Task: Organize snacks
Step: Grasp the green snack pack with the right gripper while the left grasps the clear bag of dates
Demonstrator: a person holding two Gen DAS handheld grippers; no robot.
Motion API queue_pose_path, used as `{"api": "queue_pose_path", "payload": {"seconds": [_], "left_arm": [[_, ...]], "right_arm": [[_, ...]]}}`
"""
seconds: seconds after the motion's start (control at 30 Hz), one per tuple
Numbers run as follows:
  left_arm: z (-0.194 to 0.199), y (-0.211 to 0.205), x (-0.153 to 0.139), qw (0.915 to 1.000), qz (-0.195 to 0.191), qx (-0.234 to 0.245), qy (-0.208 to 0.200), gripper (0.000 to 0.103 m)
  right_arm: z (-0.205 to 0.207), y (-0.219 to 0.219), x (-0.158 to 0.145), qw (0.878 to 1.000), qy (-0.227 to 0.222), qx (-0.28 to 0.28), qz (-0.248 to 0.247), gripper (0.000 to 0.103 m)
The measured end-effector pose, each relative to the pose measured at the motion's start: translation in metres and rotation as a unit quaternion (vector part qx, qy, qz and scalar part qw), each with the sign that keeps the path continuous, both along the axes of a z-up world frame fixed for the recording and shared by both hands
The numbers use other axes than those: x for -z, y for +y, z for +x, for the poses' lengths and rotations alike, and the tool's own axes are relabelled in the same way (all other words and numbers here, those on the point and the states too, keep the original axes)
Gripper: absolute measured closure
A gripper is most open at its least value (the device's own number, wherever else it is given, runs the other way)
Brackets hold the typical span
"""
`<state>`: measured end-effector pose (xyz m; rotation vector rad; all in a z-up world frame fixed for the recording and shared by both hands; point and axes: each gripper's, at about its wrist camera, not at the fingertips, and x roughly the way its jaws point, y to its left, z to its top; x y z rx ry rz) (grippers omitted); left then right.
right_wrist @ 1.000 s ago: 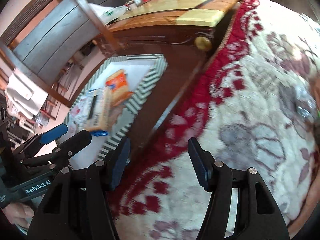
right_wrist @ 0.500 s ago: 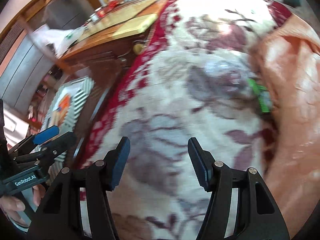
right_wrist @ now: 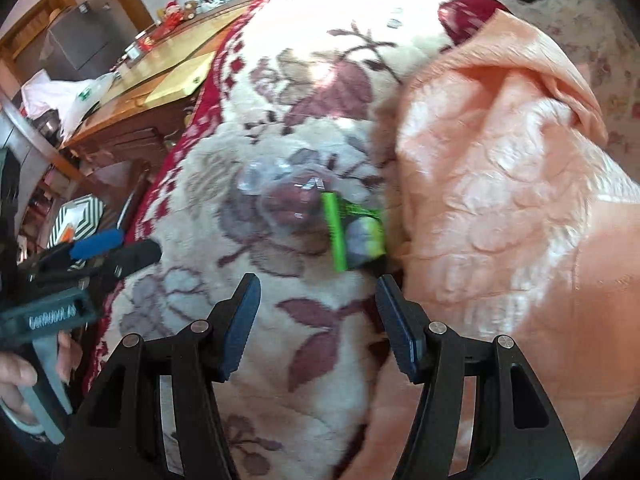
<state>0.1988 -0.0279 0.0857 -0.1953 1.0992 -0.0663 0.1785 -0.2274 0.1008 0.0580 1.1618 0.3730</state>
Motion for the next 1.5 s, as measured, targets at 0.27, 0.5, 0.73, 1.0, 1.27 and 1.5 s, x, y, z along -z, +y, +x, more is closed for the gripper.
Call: {"api": "queue_pose_path", "payload": {"seconds": [0.27,0.5,0.73,1.0,1.27,1.5], "left_arm": [[0.066,-0.044,0.039,0.9993,-0.015,0.007,0.033,0.017],[0.075,-0.066,0.056,0.9991,0.022,0.029,0.022,0.051],[0.059,-0.054,0.046,0.9986,0.005,0.053,0.008,0.072],[0.017,-0.007,0.026,0.9998,0.013,0.017,-0.002,0.074],[-0.024,0.008,0.016,0.9997,0.02,0.009,-0.011,0.074],[-0.067,0.02,-0.001,0.9996,0.021,-0.002,-0.021,0.074]], "right_arm": [[0.003,-0.019,0.015,0.999,0.024,0.015,0.023,0.043],[0.011,-0.022,0.014,0.999,0.019,0.022,0.031,0.043],[0.024,-0.011,0.025,0.999,0.014,0.008,0.039,0.043],[0.059,0.011,0.046,0.999,0.006,-0.03,0.01,0.045],[0.043,0.012,0.051,0.999,-0.004,-0.042,-0.022,0.073],[-0.003,0.026,0.017,0.998,-0.021,-0.061,0.017,0.074]]}}
